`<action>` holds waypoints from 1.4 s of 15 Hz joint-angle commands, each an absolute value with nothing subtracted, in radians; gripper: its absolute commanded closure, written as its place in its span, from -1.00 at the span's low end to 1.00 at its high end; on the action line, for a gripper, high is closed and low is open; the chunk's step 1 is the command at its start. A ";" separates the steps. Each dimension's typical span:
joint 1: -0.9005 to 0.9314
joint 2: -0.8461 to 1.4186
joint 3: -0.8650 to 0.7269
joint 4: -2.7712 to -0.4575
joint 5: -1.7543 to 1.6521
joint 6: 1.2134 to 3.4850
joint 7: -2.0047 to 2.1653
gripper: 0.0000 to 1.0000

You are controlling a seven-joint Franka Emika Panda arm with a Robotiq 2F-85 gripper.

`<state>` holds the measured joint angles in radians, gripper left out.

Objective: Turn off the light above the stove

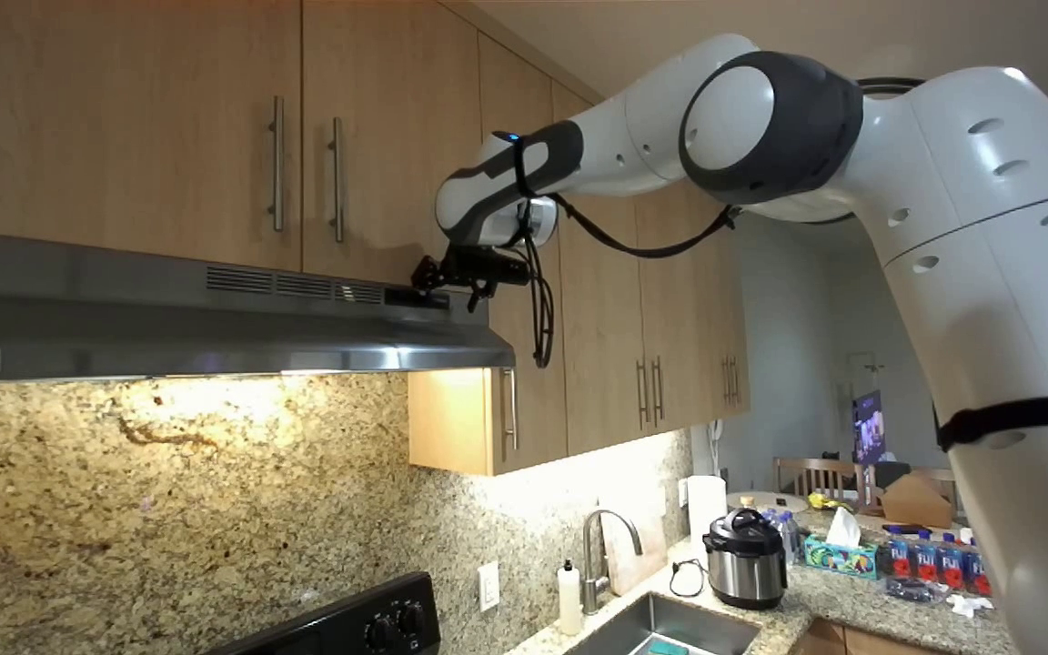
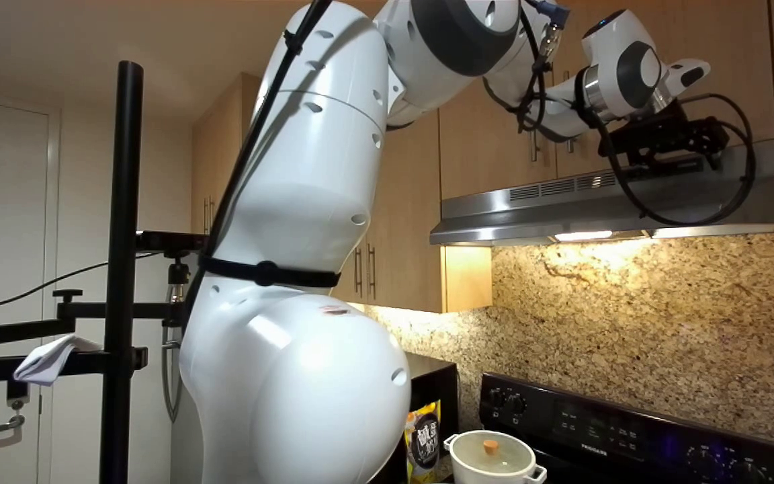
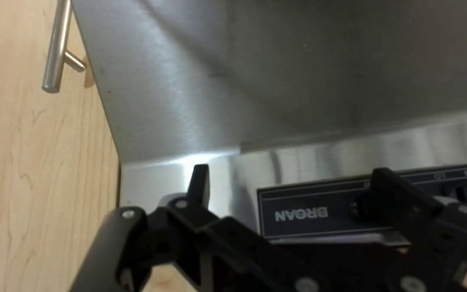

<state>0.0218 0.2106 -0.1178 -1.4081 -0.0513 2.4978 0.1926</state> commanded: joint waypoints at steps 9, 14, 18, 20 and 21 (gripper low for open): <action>0.026 0.255 -0.153 -1.357 -0.081 2.484 0.290 -1.00; 0.010 0.258 -0.123 -1.360 -0.003 2.515 0.201 -1.00; 0.008 0.258 -0.118 -1.358 0.026 2.517 0.150 -1.00; 0.006 0.260 -0.116 -1.357 0.042 2.525 0.126 -1.00; 0.008 0.262 -0.121 -1.355 0.035 2.527 0.131 -1.00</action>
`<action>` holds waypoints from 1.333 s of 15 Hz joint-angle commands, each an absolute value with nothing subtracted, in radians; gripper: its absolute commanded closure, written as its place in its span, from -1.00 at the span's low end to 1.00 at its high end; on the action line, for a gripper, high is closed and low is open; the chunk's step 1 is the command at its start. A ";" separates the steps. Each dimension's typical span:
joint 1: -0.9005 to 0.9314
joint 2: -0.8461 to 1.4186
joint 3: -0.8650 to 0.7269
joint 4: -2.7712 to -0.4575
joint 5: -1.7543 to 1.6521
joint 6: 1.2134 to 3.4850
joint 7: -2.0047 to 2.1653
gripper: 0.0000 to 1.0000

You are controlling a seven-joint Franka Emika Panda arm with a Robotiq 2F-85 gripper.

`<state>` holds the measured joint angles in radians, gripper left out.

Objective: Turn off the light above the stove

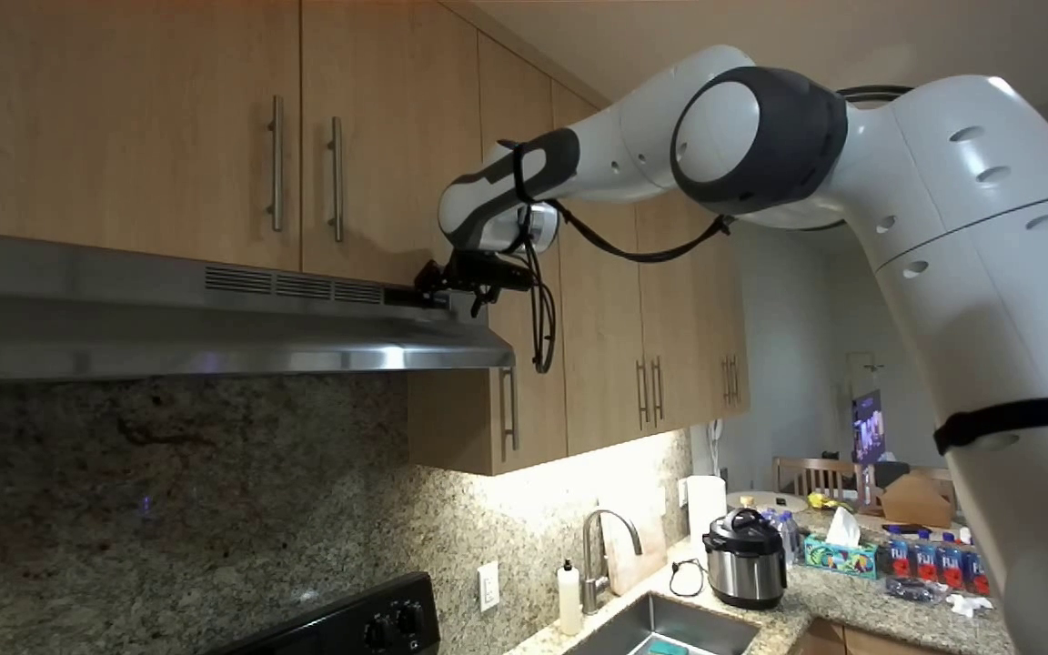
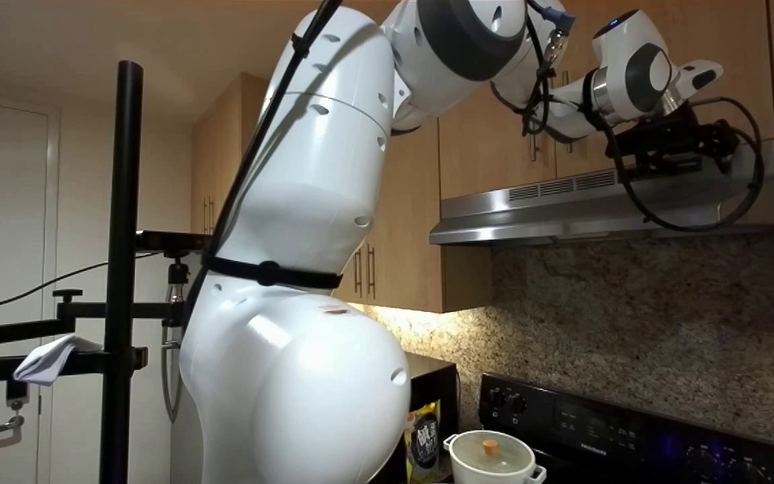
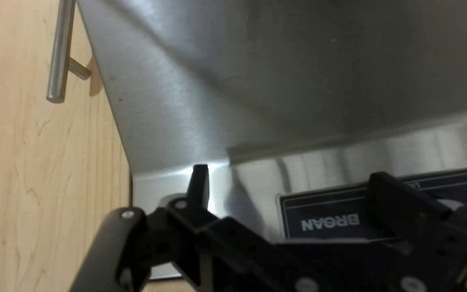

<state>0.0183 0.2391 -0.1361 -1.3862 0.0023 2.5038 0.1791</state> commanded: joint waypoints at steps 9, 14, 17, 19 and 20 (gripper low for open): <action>-0.003 0.173 -0.148 -1.448 0.012 2.514 0.099 -1.00; 0.007 0.170 -0.145 -1.473 0.016 2.519 0.105 -1.00; 0.013 0.097 -0.155 -1.563 0.002 2.576 0.145 -1.00; 0.017 0.049 -0.156 -1.625 -0.008 2.626 0.172 -1.00; 0.018 0.017 -0.155 -1.665 -0.013 2.651 0.184 -1.00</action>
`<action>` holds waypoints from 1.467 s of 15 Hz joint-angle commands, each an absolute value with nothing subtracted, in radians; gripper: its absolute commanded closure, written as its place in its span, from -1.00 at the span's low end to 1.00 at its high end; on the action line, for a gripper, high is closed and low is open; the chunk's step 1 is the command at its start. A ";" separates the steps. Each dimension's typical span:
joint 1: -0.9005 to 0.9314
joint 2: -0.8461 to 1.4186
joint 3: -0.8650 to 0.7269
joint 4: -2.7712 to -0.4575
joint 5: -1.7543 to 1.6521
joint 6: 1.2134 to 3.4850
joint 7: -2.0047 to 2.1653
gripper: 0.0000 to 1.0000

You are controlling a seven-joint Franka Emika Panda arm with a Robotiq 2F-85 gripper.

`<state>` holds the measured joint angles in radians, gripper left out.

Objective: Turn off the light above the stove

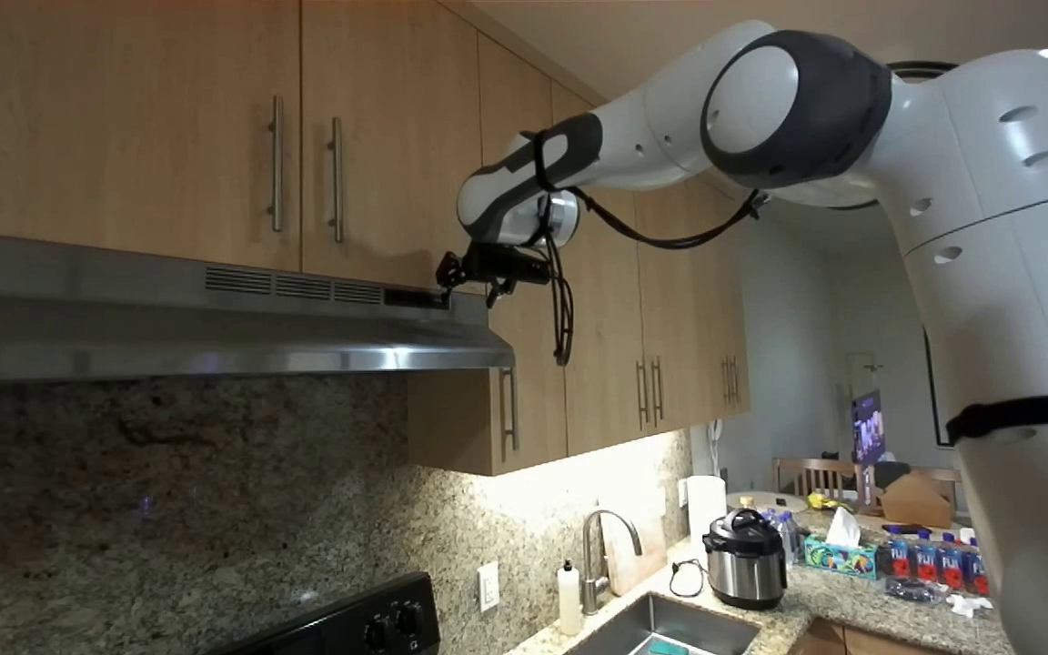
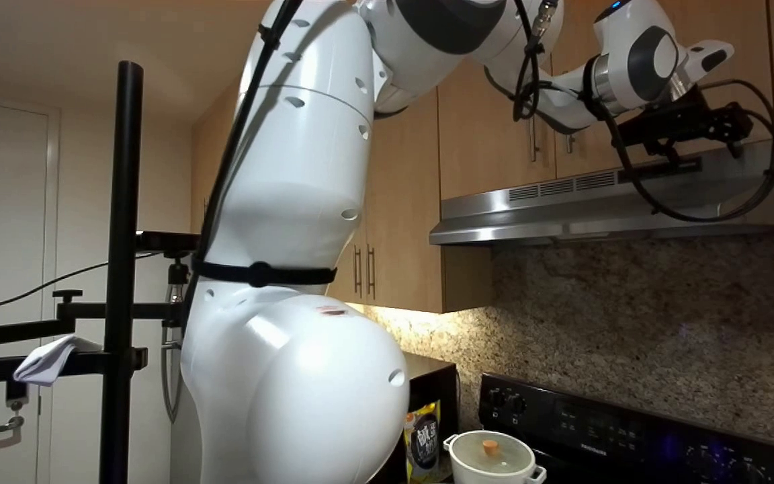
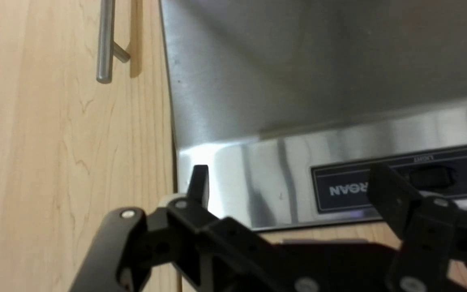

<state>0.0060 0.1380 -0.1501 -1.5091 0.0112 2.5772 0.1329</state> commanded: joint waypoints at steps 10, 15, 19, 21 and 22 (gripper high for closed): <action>-0.006 -0.319 -0.121 -2.053 -0.329 2.702 0.412 -1.00; -0.077 -0.281 -0.055 -2.005 -0.249 2.688 0.357 -1.00; -0.084 -0.265 -0.053 -1.998 -0.252 2.689 0.359 -1.00; -0.084 -0.264 -0.053 -1.996 -0.252 2.689 0.359 -1.00; -0.057 -0.273 -0.071 -2.022 -0.218 2.711 0.294 -1.00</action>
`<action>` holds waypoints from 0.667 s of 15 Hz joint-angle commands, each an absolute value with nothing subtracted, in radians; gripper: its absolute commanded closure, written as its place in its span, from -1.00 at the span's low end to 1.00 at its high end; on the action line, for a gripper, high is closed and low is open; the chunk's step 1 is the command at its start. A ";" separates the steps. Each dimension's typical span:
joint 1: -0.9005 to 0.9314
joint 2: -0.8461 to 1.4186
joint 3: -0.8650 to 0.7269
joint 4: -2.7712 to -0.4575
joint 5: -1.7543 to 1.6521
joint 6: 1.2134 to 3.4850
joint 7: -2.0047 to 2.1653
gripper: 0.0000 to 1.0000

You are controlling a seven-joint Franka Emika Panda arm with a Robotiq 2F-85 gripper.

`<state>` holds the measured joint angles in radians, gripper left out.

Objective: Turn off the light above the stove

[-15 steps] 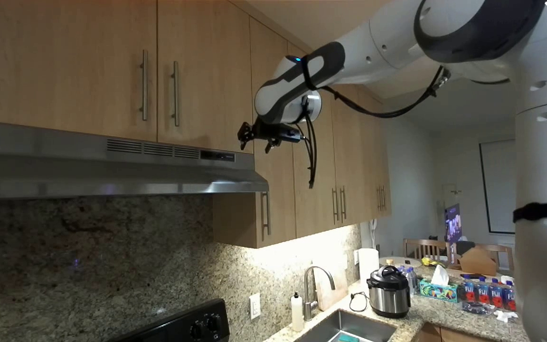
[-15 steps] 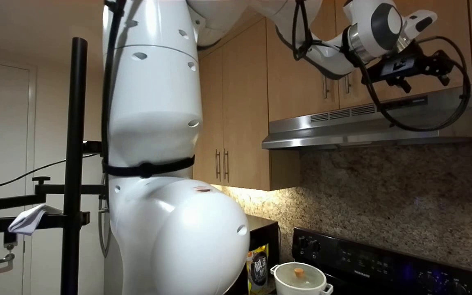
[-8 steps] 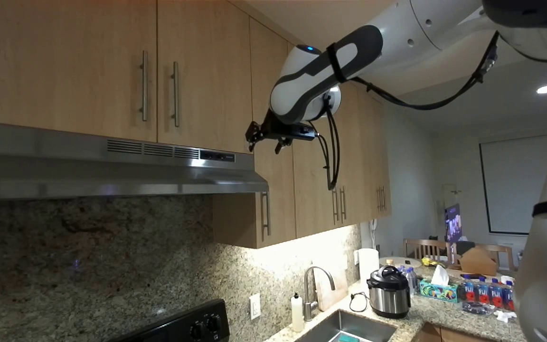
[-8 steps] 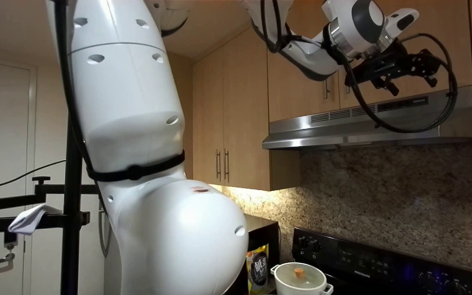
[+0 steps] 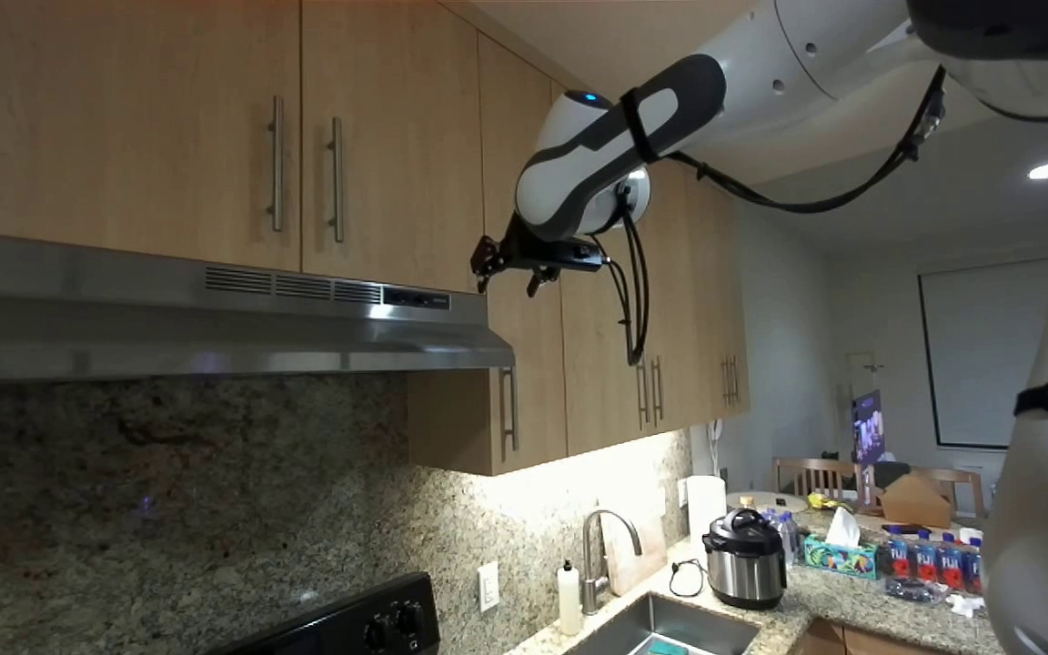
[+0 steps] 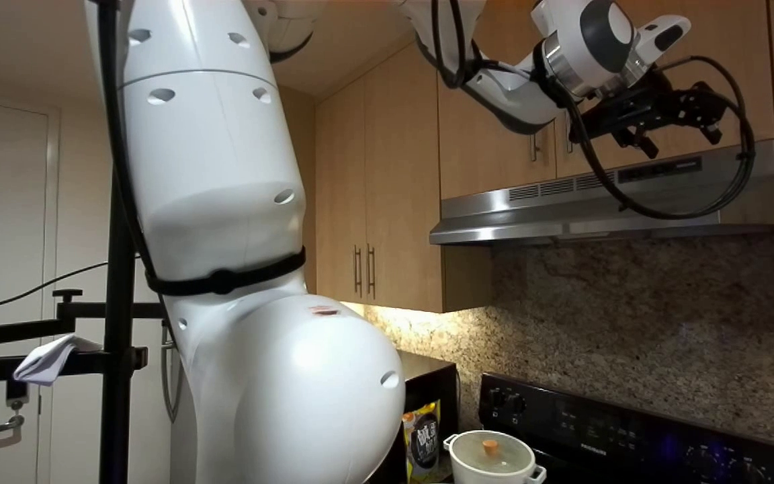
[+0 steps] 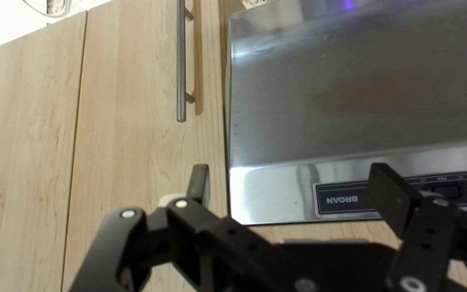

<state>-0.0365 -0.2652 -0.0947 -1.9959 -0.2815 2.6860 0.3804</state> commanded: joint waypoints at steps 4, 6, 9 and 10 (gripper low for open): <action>-0.027 -0.335 -0.121 -2.117 -0.070 2.773 0.134 -1.00; -0.019 -0.351 -0.159 -2.160 -0.013 2.829 0.011 -1.00; -0.012 -0.399 -0.222 -2.231 0.044 2.818 -0.104 -1.00; 0.036 -0.411 -0.281 -2.247 0.063 2.806 -0.167 -1.00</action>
